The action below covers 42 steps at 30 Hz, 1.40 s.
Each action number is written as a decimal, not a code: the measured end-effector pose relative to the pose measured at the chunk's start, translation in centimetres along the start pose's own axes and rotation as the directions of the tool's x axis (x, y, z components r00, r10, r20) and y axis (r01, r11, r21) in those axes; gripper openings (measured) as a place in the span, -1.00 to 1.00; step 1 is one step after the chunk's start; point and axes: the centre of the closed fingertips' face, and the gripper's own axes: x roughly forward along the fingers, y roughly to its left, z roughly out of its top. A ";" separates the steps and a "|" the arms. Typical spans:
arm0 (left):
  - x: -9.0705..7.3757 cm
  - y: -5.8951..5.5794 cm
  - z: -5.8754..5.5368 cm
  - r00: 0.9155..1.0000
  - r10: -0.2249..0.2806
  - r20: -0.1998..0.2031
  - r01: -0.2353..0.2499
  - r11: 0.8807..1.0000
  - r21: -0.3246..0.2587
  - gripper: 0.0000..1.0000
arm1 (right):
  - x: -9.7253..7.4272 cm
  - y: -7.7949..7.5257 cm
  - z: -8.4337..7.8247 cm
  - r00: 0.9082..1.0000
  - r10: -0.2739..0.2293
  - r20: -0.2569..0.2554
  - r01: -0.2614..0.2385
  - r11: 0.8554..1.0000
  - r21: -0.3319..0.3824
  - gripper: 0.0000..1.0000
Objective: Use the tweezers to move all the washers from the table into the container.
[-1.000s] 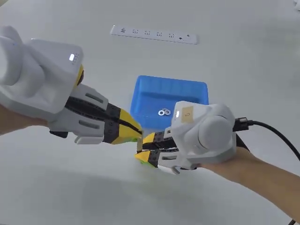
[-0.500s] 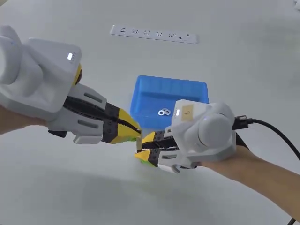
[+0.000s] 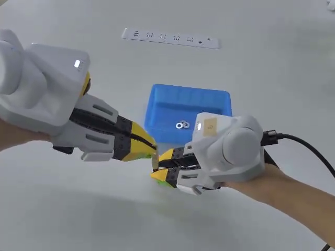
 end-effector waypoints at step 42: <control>-2.1 1.6 7.2 0.999 0.008 0.033 -0.014 0.985 0.169 -0.90 | -5.4 -3.4 4.9 0.993 -0.107 0.059 0.112 0.990 -0.087 -0.80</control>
